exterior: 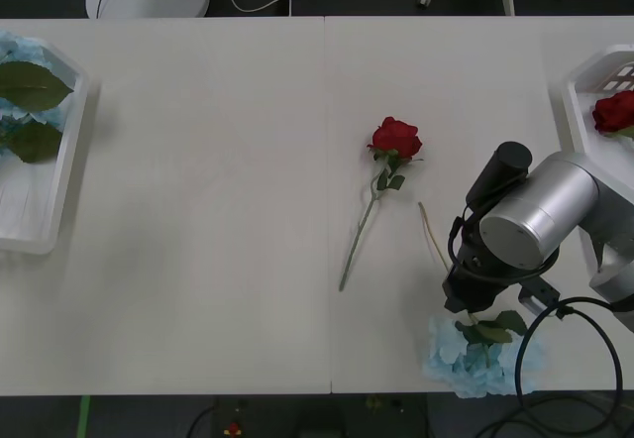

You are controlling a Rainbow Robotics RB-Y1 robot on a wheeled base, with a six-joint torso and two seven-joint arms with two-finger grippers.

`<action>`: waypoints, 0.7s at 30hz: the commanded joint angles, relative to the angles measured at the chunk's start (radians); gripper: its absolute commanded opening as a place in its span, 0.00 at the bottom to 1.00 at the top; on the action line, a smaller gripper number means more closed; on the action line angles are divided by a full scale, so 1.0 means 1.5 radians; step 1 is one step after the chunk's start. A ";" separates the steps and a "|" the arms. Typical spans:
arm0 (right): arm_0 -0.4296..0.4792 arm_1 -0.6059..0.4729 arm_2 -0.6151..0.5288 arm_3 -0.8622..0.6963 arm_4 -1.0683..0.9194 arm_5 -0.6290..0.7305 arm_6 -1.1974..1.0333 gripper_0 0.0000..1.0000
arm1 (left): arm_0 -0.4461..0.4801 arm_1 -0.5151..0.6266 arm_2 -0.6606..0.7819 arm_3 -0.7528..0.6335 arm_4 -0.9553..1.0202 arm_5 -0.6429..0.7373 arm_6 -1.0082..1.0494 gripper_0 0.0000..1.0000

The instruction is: Put the red flowers into the right box and the blue flowers into the left box

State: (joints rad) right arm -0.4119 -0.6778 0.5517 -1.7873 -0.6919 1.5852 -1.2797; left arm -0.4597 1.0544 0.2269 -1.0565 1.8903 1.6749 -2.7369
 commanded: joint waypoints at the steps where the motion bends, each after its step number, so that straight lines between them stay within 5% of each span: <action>1: 0.007 0.031 -0.016 0.019 0.018 -0.003 0.035 0.84 | -0.015 0.004 -0.032 -0.046 0.011 -0.038 0.021 1.00; 21: 0.050 0.052 -0.016 0.021 0.059 -0.039 0.042 0.84 | -0.017 0.004 -0.246 -0.225 0.070 -0.266 0.021 1.00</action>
State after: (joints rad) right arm -0.3556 -0.6294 0.5487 -1.7501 -0.6165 1.5336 -1.2546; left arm -0.4597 1.0540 -0.1054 -1.3442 1.9681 1.3088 -2.7369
